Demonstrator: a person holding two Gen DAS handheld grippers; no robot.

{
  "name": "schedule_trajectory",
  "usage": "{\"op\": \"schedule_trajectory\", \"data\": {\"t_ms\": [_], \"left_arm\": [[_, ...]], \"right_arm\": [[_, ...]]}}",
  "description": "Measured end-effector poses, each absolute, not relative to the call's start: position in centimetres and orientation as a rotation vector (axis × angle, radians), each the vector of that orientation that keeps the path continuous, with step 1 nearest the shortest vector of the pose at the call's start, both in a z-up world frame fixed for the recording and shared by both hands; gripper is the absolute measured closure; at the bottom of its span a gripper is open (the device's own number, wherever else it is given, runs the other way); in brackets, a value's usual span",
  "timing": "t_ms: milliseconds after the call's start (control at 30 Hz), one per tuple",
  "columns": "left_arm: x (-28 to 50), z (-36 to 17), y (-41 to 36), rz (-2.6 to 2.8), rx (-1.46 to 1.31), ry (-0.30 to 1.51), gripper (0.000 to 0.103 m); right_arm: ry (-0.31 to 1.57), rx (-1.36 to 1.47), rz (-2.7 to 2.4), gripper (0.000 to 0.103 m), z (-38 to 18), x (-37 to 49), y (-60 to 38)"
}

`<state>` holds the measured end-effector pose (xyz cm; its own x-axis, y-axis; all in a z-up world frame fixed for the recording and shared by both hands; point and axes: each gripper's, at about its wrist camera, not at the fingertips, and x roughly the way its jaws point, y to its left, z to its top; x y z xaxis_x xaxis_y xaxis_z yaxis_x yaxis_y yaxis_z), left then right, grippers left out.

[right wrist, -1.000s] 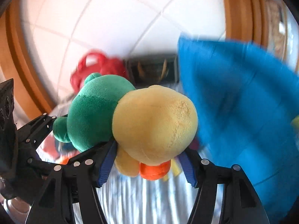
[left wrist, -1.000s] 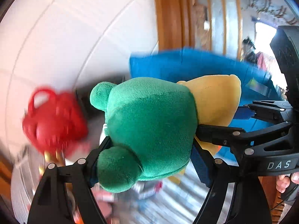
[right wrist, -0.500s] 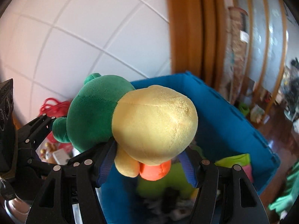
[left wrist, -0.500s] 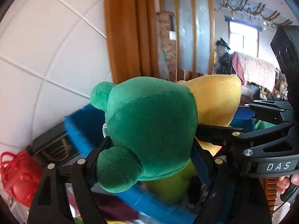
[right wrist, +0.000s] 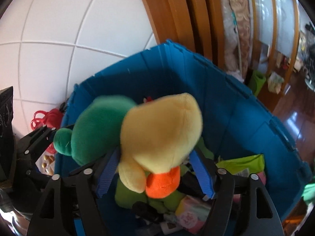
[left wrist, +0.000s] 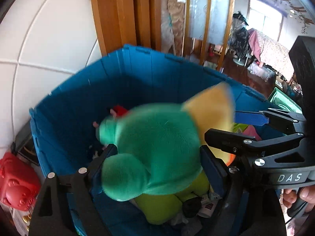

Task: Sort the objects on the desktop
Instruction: 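Carry the green-yellow plush toy into the blue crate and open both tools, then move both open tools back over the pile on the bed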

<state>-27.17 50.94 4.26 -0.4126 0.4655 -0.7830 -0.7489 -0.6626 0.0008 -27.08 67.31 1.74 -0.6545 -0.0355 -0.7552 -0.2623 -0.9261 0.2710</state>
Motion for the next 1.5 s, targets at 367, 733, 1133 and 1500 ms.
{"op": "schedule_trajectory", "data": {"t_ms": [367,733,1133,1500], "left_arm": [[-26.7,3.7,49.4,2.159,-1.053,0.528,0.019],[-22.9,6.8,44.2,2.280,-0.908,0.464,0.018],[-17.7,6.0,28.5,2.701,-0.677,0.238,0.008],[-16.3,-3.6,9.7,2.965,-0.953,0.242,0.008]], "right_arm": [[0.496,-1.310,2.635,0.000,0.6,-28.1,67.2],[0.342,-1.223,2.680,0.000,4.4,-24.8,63.2],[0.277,-0.973,2.937,0.000,9.3,-18.6,52.4],[0.197,-1.021,3.160,0.000,3.4,-21.5,38.3]]}}
